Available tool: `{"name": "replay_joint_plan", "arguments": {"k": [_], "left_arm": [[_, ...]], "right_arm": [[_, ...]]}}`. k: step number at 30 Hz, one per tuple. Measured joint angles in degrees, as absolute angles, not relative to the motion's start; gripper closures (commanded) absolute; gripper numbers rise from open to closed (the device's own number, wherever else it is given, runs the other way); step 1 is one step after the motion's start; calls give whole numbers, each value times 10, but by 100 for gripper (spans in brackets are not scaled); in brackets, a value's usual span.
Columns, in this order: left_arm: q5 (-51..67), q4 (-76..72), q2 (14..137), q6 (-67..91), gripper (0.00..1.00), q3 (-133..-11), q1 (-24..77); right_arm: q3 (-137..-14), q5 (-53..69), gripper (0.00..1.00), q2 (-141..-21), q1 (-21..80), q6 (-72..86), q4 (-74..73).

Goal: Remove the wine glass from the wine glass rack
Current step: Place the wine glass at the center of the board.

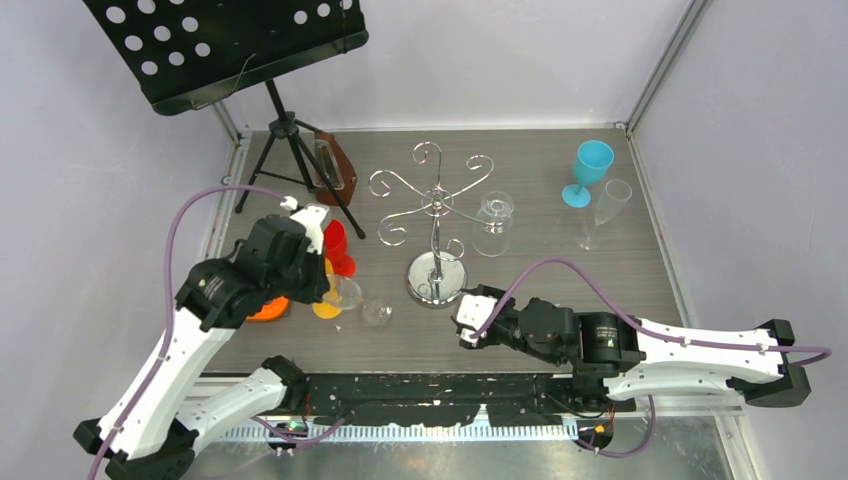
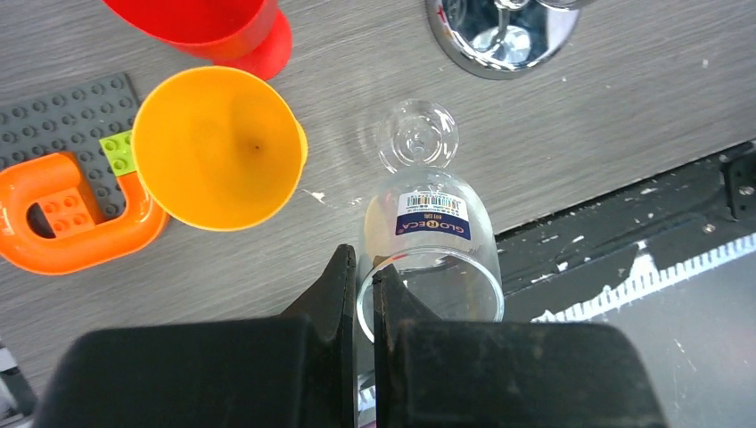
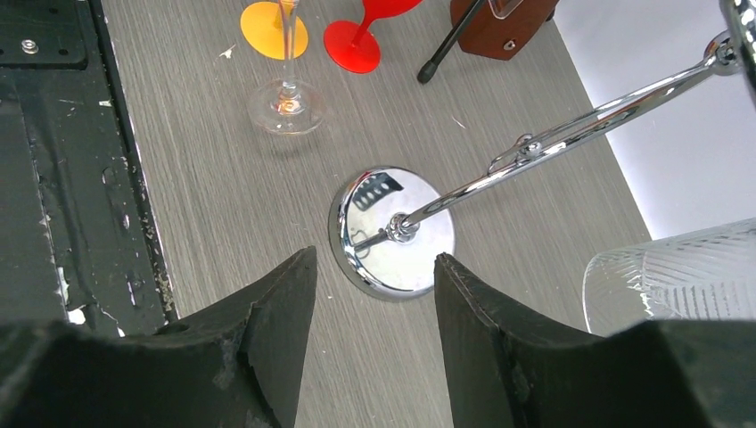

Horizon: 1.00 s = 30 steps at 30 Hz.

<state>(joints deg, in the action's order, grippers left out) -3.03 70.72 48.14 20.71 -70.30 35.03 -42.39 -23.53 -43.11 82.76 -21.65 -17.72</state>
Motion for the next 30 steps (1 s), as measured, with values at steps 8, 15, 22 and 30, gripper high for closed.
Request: {"name": "replay_joint_plan", "arguments": {"k": [8,15,22,30], "left_arm": [[-72,698,568,172,100,-732,350],[-110,690,632,145,100,-771,350],[-114,679,676,130,100,-776,343],[-114,673,706,120,100,-778,328]], "right_arm": [[-415,-235,42,-415,828,-193,-178],[-403,-235,41,-385,828,-174,-184],[-394,-235,41,-364,828,-161,-189],[-390,-235,41,-359,828,-154,-189]]}}
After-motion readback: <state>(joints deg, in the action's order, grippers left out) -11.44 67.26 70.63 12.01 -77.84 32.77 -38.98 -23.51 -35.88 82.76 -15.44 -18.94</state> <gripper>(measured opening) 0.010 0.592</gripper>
